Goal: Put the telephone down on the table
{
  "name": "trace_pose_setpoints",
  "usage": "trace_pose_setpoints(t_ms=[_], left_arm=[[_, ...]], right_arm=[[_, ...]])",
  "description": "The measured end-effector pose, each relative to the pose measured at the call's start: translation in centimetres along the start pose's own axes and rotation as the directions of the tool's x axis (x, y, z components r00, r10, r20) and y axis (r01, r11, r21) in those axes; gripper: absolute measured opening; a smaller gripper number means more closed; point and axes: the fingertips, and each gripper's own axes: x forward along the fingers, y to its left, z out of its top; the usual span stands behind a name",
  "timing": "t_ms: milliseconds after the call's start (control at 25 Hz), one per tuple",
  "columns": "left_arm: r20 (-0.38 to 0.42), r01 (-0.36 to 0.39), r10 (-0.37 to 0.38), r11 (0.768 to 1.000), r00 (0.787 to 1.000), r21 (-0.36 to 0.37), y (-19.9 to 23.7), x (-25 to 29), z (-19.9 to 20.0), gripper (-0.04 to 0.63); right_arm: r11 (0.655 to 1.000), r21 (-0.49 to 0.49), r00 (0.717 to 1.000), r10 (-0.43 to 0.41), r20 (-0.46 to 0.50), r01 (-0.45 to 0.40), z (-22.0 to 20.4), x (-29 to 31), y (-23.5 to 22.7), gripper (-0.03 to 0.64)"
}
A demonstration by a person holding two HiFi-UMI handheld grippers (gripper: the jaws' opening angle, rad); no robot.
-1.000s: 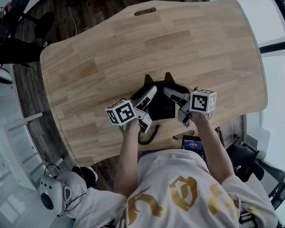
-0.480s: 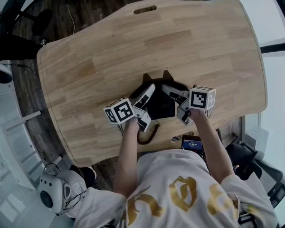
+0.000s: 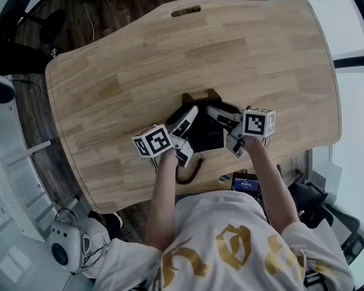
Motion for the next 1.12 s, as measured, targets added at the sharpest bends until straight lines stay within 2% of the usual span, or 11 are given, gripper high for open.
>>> trace_pose_setpoints(t_ms=[200,440,640,960,1120], left_arm=[[0.003,-0.027,0.027,0.999,1.000,0.018,0.0,0.0,0.0,0.247],[0.005,-0.086,0.086,0.993,0.996,0.084,-0.2,-0.2,0.3,0.249],[0.002,-0.098,0.098,0.992,0.995,0.080,0.1,-0.3,0.3,0.259],[-0.014,-0.119,0.122,0.984,0.992,0.129,-0.1,-0.4,0.4,0.279],[0.039,-0.155,0.150,0.971,0.988,0.181,-0.8,-1.5,1.4,0.279]], right_arm=[[1.000,-0.007,1.000,-0.020,0.006,0.020,0.0,-0.1,0.0,0.242],[0.999,-0.013,0.999,-0.041,0.028,0.042,0.1,-0.3,0.0,0.242],[0.999,-0.016,0.999,-0.050,0.005,0.050,-0.4,-0.7,-0.3,0.242],[0.985,-0.109,0.991,-0.134,-0.006,0.132,-1.8,-2.5,-0.8,0.235],[0.958,-0.215,0.981,-0.191,0.013,0.190,-1.7,-3.1,-0.6,0.216]])
